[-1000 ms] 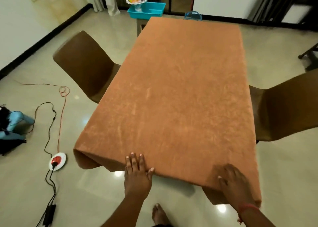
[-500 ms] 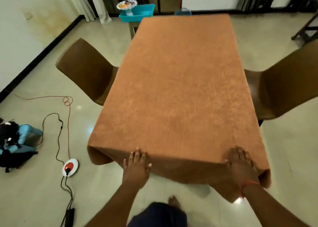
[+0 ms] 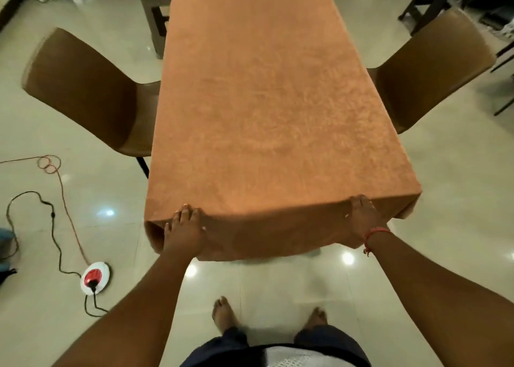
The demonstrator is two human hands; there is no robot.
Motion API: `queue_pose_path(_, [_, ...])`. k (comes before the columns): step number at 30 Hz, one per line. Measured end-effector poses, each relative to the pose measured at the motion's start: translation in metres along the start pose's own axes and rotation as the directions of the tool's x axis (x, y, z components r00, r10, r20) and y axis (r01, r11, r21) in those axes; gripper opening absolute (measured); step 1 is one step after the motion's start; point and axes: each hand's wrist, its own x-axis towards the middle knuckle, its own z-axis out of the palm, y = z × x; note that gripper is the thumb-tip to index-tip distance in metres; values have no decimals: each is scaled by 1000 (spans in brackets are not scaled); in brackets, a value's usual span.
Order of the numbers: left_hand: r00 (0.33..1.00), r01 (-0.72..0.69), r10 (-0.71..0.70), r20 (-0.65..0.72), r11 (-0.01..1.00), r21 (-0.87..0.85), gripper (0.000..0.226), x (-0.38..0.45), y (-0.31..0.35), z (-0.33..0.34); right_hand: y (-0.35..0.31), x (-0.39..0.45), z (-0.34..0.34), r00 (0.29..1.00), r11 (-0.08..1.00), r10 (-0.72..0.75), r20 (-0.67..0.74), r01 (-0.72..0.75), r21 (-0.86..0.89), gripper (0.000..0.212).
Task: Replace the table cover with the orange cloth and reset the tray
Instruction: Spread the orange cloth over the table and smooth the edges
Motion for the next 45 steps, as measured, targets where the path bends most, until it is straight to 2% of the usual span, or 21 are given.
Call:
queue_pose_path(4, [1000,-16,16,-13,999,47,67,-6,-38,2,-46,-25,24,1000,1000,11,0,-11,-2,63])
queue_pose_path(7, [999,-51,52,-12,996,76,71,-9,-55,7,-67,-46,38,998,1000,25,63,-24,-16,65])
queue_pose_path(13, [1000,-6,6,15,1000,3,71,-10,-35,10,-64,-59,25,995,997,69,74,-71,33,66])
queue_pose_path(17, [999,-30,29,36,999,32,68,-16,-13,12,-35,-59,10,994,990,91,54,-97,99,65])
queue_pose_path(22, [996,-80,76,35,990,114,68,-33,63,10,24,-53,-12,998,991,56,20,-58,117,66])
queue_pose_path(27, [992,-118,121,-27,988,98,72,-66,189,26,85,-38,-60,989,989,-141,-41,143,41,68])
queue_pose_path(30, [986,-163,167,-29,980,111,74,-85,263,33,118,-38,-80,982,981,-183,-51,186,58,71])
queue_pose_path(33, [974,-216,225,-38,963,161,74,-100,310,34,140,-35,-92,975,972,-214,-60,219,85,71])
queue_pose_path(41, [993,-101,116,-39,958,267,76,-94,353,4,183,-21,-80,976,952,-212,-50,218,215,71])
queue_pose_path(45, [991,-114,130,-36,949,295,76,-90,361,5,187,-15,-77,972,944,-224,-69,234,233,71])
